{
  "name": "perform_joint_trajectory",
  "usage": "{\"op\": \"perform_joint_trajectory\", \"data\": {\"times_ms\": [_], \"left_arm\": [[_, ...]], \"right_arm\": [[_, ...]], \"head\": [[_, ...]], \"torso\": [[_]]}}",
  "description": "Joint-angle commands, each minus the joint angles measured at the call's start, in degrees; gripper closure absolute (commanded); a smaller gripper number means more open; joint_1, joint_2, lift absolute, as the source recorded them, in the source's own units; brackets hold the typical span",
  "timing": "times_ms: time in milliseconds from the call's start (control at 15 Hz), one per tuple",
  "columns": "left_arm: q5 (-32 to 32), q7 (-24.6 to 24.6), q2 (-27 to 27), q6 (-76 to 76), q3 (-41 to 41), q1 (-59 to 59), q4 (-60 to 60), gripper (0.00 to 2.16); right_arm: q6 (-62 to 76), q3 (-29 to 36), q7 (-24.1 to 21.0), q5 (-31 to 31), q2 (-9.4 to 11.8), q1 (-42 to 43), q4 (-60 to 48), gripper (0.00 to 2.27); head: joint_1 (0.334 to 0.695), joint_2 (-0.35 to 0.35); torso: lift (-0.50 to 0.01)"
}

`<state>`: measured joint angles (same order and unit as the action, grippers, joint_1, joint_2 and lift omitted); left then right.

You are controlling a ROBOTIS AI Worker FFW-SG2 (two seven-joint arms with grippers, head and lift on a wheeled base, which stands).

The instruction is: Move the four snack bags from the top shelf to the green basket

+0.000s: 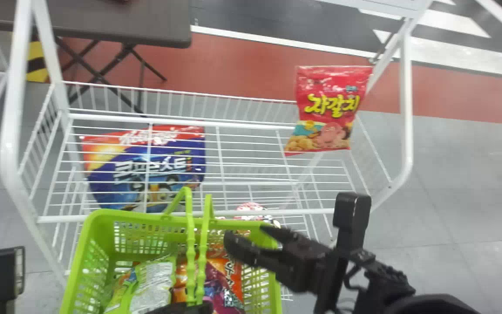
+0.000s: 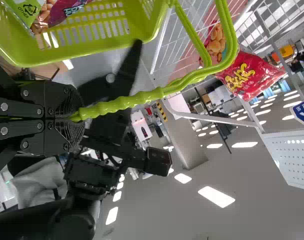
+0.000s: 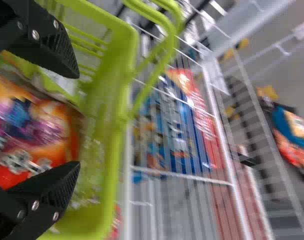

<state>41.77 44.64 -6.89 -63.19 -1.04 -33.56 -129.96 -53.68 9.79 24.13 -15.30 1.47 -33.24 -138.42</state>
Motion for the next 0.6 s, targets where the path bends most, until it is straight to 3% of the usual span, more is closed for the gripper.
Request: {"op": "perform_joint_trajectory", "data": {"times_ms": [0,200,400,533], "left_arm": [[-0.11,0.01,0.04,-0.23,0.07,-0.10,0.06,1.36],[-0.20,0.01,0.04,-0.40,0.25,-0.19,0.23,1.36],[-0.02,0.01,-0.32,-0.58,0.60,-0.19,0.67,1.36],[0.51,0.27,-0.67,-0.58,1.22,-0.10,1.11,1.36]], "right_arm": [[15.93,1.64,-0.66,2.38,-0.32,4.68,5.97,0.05],[29.99,1.03,-4.35,7.83,-0.50,14.08,16.70,0.06],[35.97,-0.03,-12.97,15.30,-0.50,22.17,26.54,0.07],[38.78,0.41,-16.22,19.17,-0.41,26.56,32.43,0.07]], "head": [[0.695,-0.350],[0.695,-0.350],[0.695,-0.350],[0.695,-0.350]], "torso": [[0.000],[0.000],[0.000],[0.000]]}}
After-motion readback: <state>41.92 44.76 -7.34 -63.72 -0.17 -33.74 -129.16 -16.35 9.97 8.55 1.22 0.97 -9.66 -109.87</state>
